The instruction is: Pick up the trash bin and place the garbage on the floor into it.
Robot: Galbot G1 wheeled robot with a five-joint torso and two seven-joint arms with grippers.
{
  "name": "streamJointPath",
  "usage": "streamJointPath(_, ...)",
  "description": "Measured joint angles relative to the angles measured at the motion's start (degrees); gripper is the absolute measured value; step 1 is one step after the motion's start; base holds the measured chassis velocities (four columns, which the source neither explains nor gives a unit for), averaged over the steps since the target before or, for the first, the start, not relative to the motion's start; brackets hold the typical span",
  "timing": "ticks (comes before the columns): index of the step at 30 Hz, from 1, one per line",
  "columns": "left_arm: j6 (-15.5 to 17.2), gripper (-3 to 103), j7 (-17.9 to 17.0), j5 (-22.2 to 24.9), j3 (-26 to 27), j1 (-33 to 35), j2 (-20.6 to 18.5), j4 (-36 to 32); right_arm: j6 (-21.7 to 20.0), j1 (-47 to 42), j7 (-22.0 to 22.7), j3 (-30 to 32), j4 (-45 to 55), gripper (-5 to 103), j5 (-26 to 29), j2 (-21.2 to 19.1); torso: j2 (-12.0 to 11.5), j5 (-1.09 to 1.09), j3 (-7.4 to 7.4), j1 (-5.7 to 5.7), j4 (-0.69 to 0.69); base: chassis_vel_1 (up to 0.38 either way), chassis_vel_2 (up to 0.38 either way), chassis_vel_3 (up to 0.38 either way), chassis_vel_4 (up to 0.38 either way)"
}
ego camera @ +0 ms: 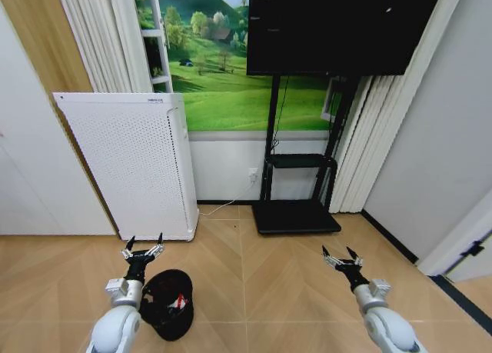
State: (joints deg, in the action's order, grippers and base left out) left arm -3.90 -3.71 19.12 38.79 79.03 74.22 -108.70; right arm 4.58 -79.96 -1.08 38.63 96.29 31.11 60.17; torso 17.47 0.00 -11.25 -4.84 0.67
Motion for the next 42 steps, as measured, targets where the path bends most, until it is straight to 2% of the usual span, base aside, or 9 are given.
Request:
streamJointPath(22, 0.0, 100, 0.0, 0.0, 0.0, 0.0, 0.0, 0.0, 0.0, 0.0, 0.0, 0.0, 0.0, 100, 0.0, 0.0, 5.2, 0.00, -3.68, -1.56, 0.00, 0.000, 0.000, 0.000, 0.000)
streamJointPath(42, 0.0, 100, 0.0, 0.0, 0.0, 0.0, 0.0, 0.0, 0.0, 0.0, 0.0, 0.0, 0.0, 100, 0.0, 0.0, 9.5, 0.00, -6.43, -3.07, 0.00, 0.000, 0.000, 0.000, 0.000)
